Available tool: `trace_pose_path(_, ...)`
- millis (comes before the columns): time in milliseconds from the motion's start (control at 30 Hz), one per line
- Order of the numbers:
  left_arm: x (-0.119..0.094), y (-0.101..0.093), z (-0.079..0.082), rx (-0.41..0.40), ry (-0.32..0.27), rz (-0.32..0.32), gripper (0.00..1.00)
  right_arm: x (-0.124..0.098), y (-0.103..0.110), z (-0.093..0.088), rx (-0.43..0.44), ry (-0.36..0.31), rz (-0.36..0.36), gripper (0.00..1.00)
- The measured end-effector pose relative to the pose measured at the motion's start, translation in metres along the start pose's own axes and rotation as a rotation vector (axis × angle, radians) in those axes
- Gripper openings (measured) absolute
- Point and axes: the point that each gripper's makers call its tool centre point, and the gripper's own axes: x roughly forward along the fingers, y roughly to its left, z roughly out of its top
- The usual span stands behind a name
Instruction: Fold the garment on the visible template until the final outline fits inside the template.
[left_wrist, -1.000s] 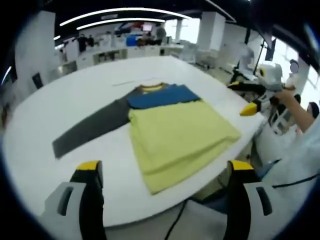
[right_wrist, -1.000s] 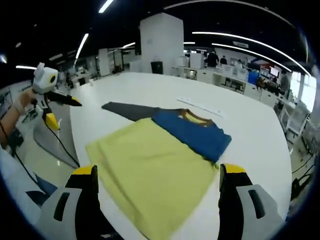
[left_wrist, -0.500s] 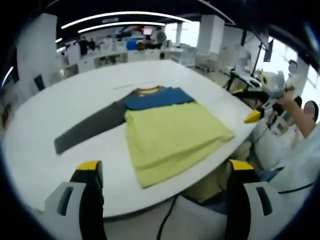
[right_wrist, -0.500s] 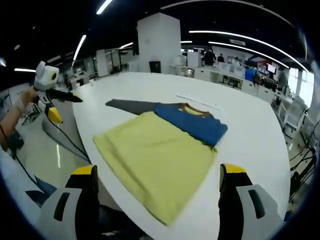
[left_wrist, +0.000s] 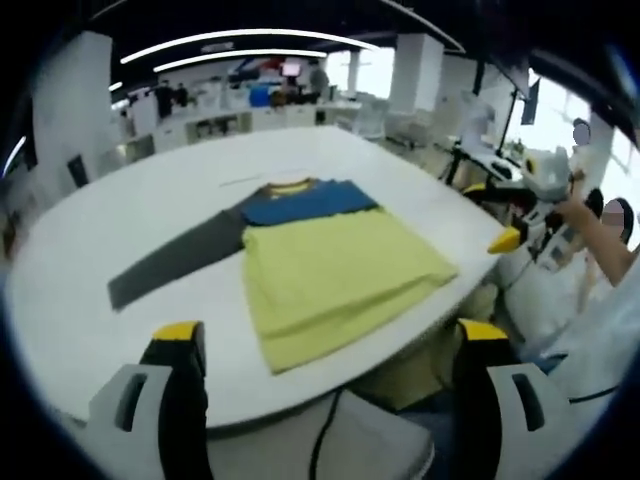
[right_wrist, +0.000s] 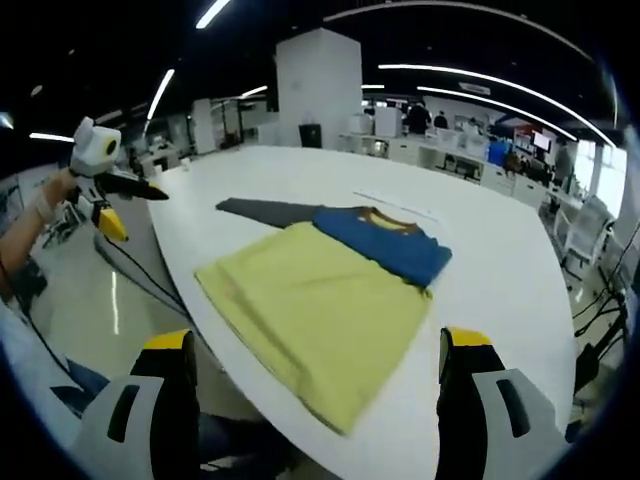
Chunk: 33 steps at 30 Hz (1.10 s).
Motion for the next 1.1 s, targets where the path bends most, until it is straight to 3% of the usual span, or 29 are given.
trace_pose_path(333,-0.008,0.004,0.010,0.010,-0.012,0.019,0.99,-0.005,0.005,0.002,0.004,-0.003,0.007,1.00)
trace_pose_path(1100,0.012,0.075,0.041,0.004,-0.008,0.056,0.99,-0.001,-0.010,0.004,0.075,0.019,-0.042,1.00)
